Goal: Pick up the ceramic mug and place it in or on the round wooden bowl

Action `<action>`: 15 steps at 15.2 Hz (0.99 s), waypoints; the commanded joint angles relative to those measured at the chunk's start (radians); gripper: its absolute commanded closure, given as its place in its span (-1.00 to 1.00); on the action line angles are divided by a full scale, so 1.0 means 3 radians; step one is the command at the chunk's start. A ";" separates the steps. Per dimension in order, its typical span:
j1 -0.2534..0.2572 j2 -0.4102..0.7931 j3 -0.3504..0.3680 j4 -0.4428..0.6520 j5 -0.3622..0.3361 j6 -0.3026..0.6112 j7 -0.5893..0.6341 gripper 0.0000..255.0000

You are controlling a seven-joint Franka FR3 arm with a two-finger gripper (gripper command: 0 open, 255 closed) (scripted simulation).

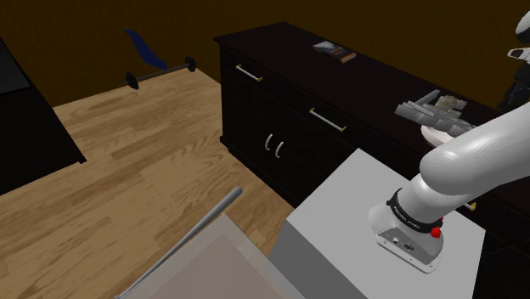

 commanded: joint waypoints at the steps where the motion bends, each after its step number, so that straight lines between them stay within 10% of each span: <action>1: 0.0022 0.0008 -0.0246 -0.0074 0.0050 0.0347 -0.0300 -1.00; 4: 0.0263 0.0136 -0.0817 -0.0118 0.0323 0.0829 -0.0855 -1.00; 6: 0.0827 0.0210 -0.1572 -0.0098 0.0572 0.1113 -0.1263 -1.00; 15: 0.1564 -0.0110 -0.2313 -0.0189 0.0132 0.1360 -0.0967 -1.00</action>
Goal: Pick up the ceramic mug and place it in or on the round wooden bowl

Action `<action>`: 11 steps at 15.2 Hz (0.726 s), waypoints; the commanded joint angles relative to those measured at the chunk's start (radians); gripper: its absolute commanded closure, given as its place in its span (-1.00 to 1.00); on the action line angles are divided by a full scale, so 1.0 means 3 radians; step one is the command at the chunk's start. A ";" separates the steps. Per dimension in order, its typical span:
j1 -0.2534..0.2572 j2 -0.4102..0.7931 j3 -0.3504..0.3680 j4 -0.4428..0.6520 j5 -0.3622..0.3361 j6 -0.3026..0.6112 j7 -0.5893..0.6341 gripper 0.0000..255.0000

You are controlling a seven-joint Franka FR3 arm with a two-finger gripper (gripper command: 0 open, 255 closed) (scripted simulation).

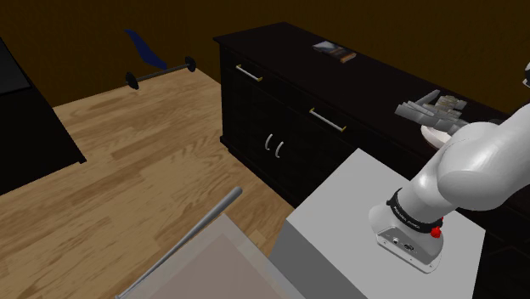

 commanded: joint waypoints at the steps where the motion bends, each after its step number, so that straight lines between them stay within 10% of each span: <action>1: 0.0054 -0.0025 -0.0049 -0.0008 -0.0037 0.0021 0.0031 -1.00; 7: 0.0053 -0.0025 -0.0048 -0.0008 -0.0037 0.0021 0.0030 -1.00; 8: 0.0053 -0.0025 -0.0048 -0.0008 -0.0037 0.0021 0.0030 1.00; 11: 0.0052 -0.0024 -0.0047 -0.0008 -0.0037 0.0020 0.0030 1.00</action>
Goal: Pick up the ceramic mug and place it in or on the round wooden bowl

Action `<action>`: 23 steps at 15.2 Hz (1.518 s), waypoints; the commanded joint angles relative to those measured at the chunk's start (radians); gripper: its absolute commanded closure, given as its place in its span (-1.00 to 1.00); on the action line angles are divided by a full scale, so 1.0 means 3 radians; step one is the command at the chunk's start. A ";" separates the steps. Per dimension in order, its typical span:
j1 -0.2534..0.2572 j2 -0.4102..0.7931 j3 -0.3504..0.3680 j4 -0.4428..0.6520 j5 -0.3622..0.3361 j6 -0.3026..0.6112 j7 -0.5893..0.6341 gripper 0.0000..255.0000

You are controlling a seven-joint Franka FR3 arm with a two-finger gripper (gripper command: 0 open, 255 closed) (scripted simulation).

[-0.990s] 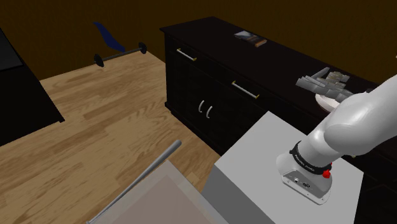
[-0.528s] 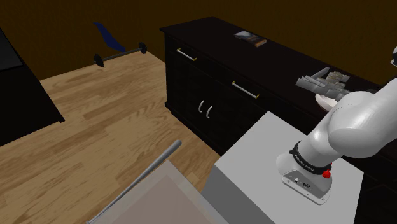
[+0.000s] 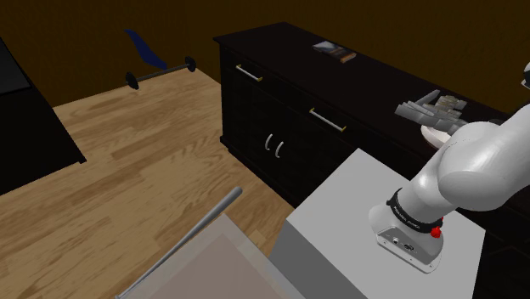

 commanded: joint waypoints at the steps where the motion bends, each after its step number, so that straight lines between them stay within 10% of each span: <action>1: 0.0001 -0.0001 0.0000 -0.0001 0.0000 0.0000 0.0000 1.00; 6: 0.0001 -0.0001 -0.0001 -0.0002 -0.0001 0.0001 0.0000 1.00; 16: -0.0844 0.0316 0.0862 0.0178 0.0457 -0.0351 -0.0311 1.00; 23: -0.1372 0.0187 0.1467 0.0368 0.0360 -0.0678 -0.0236 1.00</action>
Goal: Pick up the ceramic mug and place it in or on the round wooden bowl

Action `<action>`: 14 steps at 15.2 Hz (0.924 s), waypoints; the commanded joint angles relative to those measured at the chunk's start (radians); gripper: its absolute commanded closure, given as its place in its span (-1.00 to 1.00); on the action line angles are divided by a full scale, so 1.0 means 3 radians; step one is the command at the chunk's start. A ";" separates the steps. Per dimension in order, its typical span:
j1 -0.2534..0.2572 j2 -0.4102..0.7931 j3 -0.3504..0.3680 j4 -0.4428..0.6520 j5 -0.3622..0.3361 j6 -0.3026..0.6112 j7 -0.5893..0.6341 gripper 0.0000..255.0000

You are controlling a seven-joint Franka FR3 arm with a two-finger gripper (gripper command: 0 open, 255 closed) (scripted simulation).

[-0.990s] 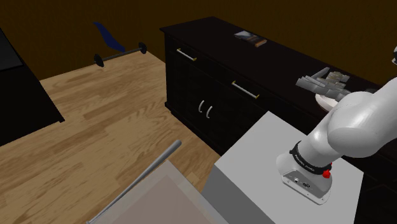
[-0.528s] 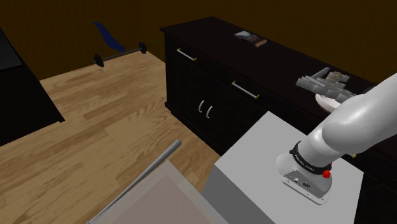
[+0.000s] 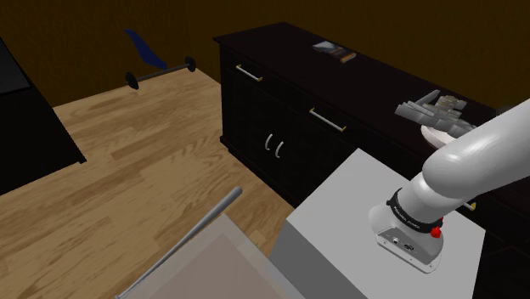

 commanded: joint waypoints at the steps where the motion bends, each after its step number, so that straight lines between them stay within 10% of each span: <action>1: -0.0146 -0.0071 0.0172 0.0053 -0.0063 -0.0105 0.0041 1.00; 9: -0.0327 -0.0212 0.0458 0.0296 -0.0158 -0.0455 0.0115 1.00; 14: -0.0952 -0.0870 0.1469 -0.0207 -0.0623 -0.0646 0.0745 1.00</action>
